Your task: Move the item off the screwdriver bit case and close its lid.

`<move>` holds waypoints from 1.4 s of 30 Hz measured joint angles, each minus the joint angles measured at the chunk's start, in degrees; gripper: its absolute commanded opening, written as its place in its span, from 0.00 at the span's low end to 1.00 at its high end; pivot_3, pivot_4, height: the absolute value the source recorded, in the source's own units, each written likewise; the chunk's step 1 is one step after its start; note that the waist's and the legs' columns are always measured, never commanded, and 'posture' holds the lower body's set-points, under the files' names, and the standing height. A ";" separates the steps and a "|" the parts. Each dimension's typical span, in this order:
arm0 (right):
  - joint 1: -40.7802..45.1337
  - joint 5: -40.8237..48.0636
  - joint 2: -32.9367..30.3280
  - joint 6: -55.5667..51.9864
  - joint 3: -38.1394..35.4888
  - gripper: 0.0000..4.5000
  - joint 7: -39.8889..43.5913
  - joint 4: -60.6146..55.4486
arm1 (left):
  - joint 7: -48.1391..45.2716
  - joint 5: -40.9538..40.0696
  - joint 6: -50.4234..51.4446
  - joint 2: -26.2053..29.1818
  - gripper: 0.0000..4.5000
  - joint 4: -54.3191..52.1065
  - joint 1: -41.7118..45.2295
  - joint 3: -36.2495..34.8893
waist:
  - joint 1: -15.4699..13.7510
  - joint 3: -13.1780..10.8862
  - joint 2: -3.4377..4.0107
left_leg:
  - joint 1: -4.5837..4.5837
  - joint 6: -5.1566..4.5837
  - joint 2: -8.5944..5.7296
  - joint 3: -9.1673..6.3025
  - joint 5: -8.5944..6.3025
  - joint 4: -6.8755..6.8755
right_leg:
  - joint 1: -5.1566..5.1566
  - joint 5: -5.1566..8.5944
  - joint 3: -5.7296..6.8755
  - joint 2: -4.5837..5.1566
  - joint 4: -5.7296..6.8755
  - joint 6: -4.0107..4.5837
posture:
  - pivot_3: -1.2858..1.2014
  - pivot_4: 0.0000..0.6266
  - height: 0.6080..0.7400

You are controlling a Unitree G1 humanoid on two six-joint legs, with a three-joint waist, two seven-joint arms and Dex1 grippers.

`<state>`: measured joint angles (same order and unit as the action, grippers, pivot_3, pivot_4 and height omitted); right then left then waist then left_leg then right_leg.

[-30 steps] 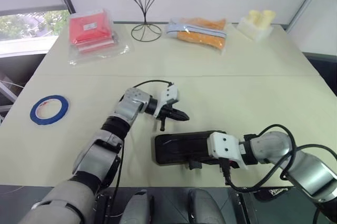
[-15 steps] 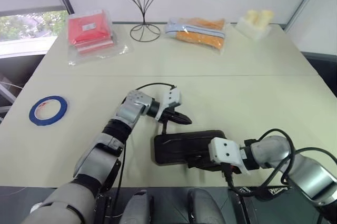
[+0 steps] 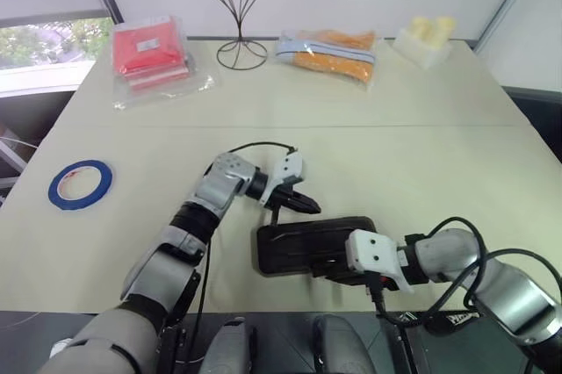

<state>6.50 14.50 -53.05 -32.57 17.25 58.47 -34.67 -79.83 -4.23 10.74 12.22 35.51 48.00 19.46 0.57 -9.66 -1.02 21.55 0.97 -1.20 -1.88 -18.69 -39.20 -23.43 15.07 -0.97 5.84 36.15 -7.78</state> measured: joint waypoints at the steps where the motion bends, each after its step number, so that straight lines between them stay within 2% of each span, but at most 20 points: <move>1: 0.00 -0.22 0.19 0.00 0.01 0.01 -0.19 0.01 | 0.00 0.00 0.00 -0.01 0.00 -0.02 -0.16 0.10 | -0.01 0.00 0.00 | 0.01 0.00 0.00 0.00 0.00 0.00 | 0.00 0.00 0.00 0.00 0.00 0.00 | 0.52 0.24 1.00; 19: -2.13 -3.65 2.81 0.20 0.48 0.01 -3.85 0.08 | -0.27 1.97 -4.00 0.33 0.00 0.94 -0.88 2.22 | -0.03 0.01 0.02 | -0.05 0.00 0.00 0.01 0.00 -0.01 | 0.04 0.00 0.00 0.00 0.01 0.00 | 0.52 0.24 1.00; 42: -1.79 -10.59 6.29 5.59 2.18 0.01 -4.61 2.97 | 0.52 2.42 -2.54 1.22 0.00 0.67 -1.50 0.55 | 0.22 0.04 0.01 | -0.17 0.01 0.03 0.01 0.01 -0.04 | 0.11 0.00 -0.01 -0.04 0.09 0.00 | 0.52 0.24 1.00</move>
<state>4.71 3.91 -46.76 -26.97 19.43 53.85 -31.70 -79.32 -1.81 8.20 13.44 36.18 46.50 20.01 0.79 -9.62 -1.01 21.38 0.98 -1.17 -1.87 -18.68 -39.24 -23.32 15.07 -0.98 5.80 36.24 -7.78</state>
